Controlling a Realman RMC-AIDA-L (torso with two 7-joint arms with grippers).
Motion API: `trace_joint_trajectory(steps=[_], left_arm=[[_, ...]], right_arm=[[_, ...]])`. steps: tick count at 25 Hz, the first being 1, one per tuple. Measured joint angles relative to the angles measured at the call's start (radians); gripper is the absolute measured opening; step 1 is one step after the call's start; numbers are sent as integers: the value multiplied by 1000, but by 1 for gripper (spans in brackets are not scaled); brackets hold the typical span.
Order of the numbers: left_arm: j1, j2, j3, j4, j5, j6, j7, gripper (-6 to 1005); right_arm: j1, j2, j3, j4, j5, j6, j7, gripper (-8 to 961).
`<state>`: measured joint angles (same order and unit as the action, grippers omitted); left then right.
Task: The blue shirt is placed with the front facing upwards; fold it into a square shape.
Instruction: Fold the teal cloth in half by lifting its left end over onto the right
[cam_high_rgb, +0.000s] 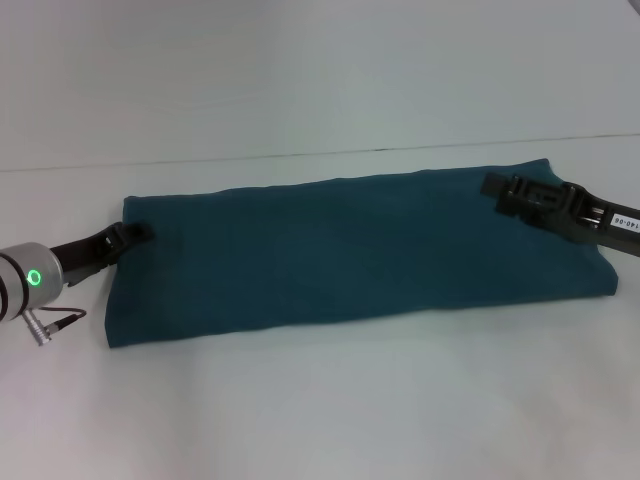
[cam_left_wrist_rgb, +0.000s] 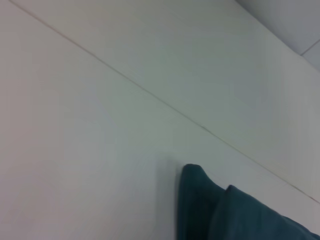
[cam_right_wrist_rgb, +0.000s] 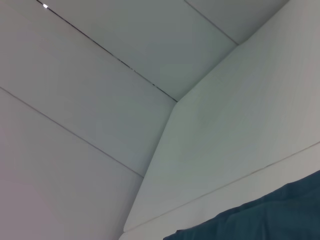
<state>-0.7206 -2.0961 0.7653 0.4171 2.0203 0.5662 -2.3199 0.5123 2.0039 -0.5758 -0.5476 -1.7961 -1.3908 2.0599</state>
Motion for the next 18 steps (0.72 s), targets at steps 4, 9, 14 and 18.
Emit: trace_joint_trajectory(steps=[4, 9, 14, 18], left_arm=[[21, -5, 4, 55, -6, 39, -13, 637], [72, -27, 17, 183, 0, 104, -62, 637], [75, -28, 30, 186, 0, 117, -84, 637], [75, -30, 35, 173, 0, 123, -87, 638]], right_arm=[[0, 0, 1, 2, 0, 0, 2, 700], [0, -1, 3, 2, 2, -1, 5, 700], [0, -1, 4, 2, 4, -3, 6, 700], [0, -1, 4, 2, 5, -2, 7, 700]])
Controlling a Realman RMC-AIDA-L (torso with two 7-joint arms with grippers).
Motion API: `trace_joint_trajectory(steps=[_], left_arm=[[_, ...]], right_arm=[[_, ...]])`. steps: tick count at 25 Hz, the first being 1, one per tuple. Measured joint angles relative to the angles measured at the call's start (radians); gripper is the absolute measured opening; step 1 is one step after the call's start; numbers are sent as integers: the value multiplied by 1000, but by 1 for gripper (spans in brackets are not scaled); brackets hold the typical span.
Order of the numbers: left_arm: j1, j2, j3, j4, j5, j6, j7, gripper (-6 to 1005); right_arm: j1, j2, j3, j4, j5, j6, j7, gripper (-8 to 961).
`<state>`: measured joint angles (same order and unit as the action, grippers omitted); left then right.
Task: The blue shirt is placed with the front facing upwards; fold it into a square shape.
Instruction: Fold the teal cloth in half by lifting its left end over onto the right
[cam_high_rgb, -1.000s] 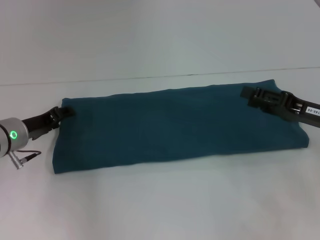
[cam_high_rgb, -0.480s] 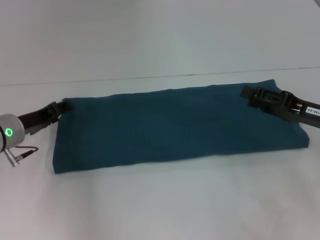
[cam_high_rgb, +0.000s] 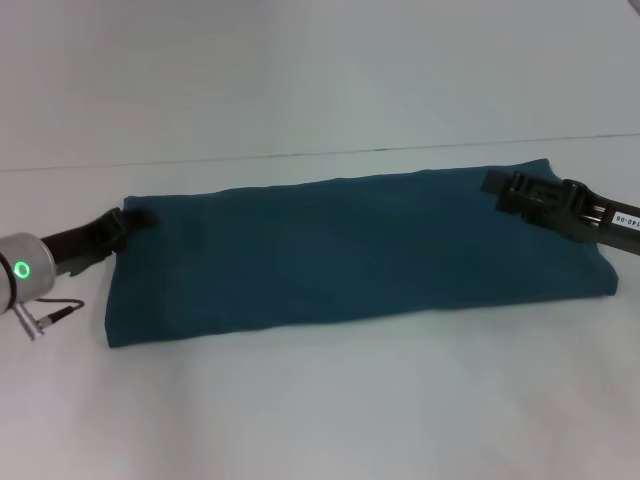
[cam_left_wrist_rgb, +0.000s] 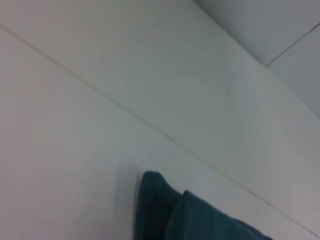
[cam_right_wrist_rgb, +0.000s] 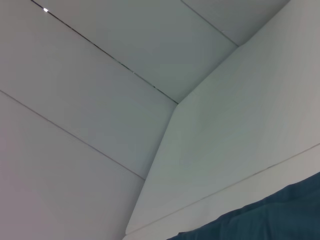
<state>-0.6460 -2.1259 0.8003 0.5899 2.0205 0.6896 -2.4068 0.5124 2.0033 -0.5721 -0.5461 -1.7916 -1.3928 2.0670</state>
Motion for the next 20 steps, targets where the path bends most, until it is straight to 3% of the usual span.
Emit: trace_joint_trajectory(steps=[10, 16, 20], left_arm=[[-35, 11, 55, -107, 2, -52, 5, 637], [-35, 10, 65, -96, 2, -44, 3, 637], [-9, 12, 57, -21, 3, 7, -16, 638]], right_arm=[[-3, -1, 3, 0, 0, 0, 0, 700], [-9, -2, 3, 0, 1, -4, 0, 700], [-9, -3, 3, 0, 2, -8, 1, 700]])
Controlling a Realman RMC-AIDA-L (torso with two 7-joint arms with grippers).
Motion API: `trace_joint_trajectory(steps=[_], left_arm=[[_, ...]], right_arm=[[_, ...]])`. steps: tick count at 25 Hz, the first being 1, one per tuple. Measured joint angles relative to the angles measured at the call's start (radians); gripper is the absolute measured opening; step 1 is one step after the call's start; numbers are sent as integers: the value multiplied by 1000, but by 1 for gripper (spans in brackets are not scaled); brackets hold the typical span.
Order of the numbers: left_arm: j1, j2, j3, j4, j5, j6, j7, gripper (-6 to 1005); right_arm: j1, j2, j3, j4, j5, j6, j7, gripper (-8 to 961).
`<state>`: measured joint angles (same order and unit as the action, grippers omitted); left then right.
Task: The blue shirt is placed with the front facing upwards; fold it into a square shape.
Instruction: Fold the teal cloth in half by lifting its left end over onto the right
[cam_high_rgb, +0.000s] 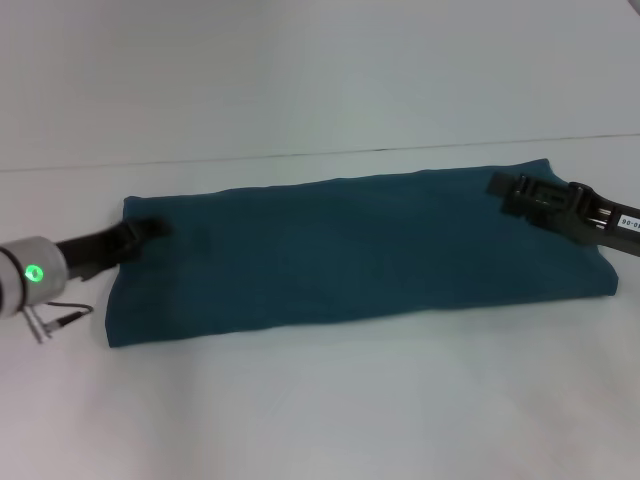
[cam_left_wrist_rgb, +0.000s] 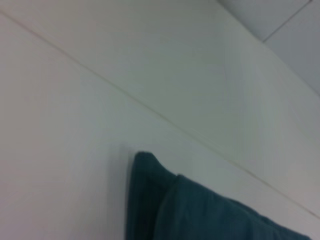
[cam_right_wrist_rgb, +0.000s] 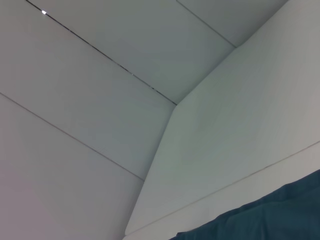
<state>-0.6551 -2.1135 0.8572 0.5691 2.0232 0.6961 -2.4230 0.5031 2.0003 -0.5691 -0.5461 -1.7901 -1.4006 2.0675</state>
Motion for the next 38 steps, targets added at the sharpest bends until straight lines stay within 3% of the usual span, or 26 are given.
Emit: trace_joint_trajectory(steps=[4, 9, 15, 22, 28, 31, 38], left_arm=[[48, -5, 5, 75, 0, 57, -35, 638], [87, -14, 6, 84, 0, 99, -48, 638], [97, -24, 8, 69, 4, 90, -40, 637], [80, -19, 8, 42, 37, 63, -38, 632], [110, -33, -2, 162, 30, 86, -47, 638], [93, -33, -2, 163, 29, 74, -48, 638], [-14, -16, 3, 12, 37, -38, -41, 639]], right_arm=[[0, 0, 0, 0, 0, -1, 0, 700], [0, 0, 0, 0, 0, -2, 0, 700], [0, 1, 0, 0, 0, 0, 0, 700], [-1, 0, 1, 1, 0, 6, -1, 700], [-2, 0, 2, 2, 0, 6, -2, 700], [-2, 2, 2, 3, 0, 6, -2, 700], [-3, 3, 2, 3, 0, 6, -2, 700]])
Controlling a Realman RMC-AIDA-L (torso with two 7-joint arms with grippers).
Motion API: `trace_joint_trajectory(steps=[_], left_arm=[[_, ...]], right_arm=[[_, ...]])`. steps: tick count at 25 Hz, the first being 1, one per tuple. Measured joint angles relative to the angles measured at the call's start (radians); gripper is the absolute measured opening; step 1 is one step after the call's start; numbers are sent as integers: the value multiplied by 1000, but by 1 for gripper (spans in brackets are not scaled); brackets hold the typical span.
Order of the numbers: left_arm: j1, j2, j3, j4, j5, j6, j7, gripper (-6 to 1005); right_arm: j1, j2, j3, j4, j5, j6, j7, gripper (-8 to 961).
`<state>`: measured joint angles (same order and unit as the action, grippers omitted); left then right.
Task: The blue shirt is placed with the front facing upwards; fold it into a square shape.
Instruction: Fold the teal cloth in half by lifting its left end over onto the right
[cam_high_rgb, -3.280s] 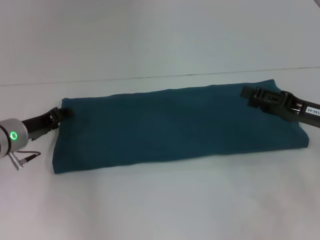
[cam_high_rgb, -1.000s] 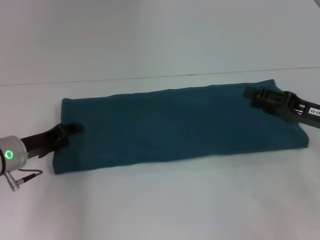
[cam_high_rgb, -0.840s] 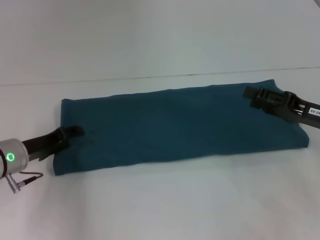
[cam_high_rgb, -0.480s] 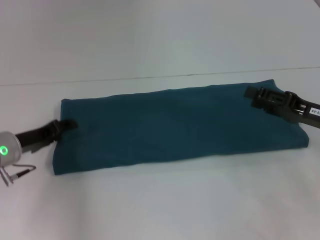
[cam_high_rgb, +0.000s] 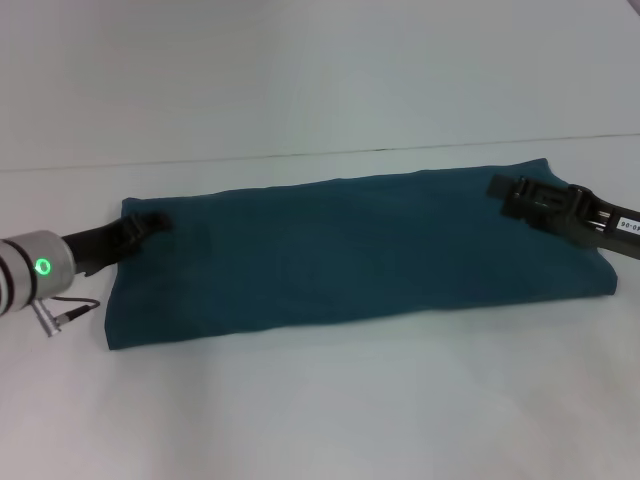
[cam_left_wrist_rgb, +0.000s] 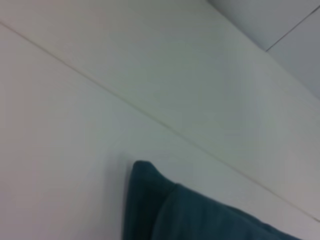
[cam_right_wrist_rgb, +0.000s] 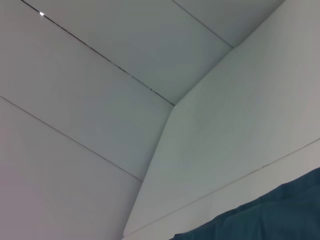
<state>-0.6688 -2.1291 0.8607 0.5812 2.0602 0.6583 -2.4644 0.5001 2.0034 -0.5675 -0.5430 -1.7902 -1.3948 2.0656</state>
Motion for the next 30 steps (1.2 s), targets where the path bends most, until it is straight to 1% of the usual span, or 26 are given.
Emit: trace_joint_trajectory(steps=[6, 10, 11, 14, 16, 17, 19, 21, 23, 26, 28, 30], left_arm=[[-27, 2, 17, -71, 37, -90, 2, 639], [-31, 2, 20, -74, 58, -85, 3, 638], [-28, 1, 21, -61, 59, -75, 3, 638], [5, -2, 19, 40, 55, 23, 4, 638], [38, -3, 13, 142, 53, 137, 2, 642], [50, 1, 9, 180, 52, 191, -2, 645], [64, 16, -8, 235, 49, 296, -14, 649], [65, 40, -57, 245, 44, 400, -26, 691], [59, 59, -106, 228, 46, 452, -32, 732], [59, 71, -145, 200, 55, 472, -48, 794], [63, 70, -165, 185, 57, 447, -64, 836], [64, 68, -168, 166, 61, 408, -88, 855]], right_arm=[[0, 0, 0, 0, 0, -5, 1, 700], [0, 0, 0, 0, 0, -5, 1, 700], [0, -1, 0, 0, 0, -6, 2, 700], [0, -5, 0, 0, 3, -7, 3, 700], [0, -6, 0, 0, 5, -7, 3, 699], [0, -6, 0, 0, 6, -7, 3, 699], [0, -6, 0, 0, 6, -7, 2, 699], [0, -6, 0, 0, 6, -8, -1, 699], [0, -4, 0, 0, 6, -7, -3, 699], [0, -3, 0, 0, 6, -7, -4, 699], [0, -2, 0, 0, 6, -7, -5, 699], [0, -2, 0, 0, 6, -7, -5, 699]])
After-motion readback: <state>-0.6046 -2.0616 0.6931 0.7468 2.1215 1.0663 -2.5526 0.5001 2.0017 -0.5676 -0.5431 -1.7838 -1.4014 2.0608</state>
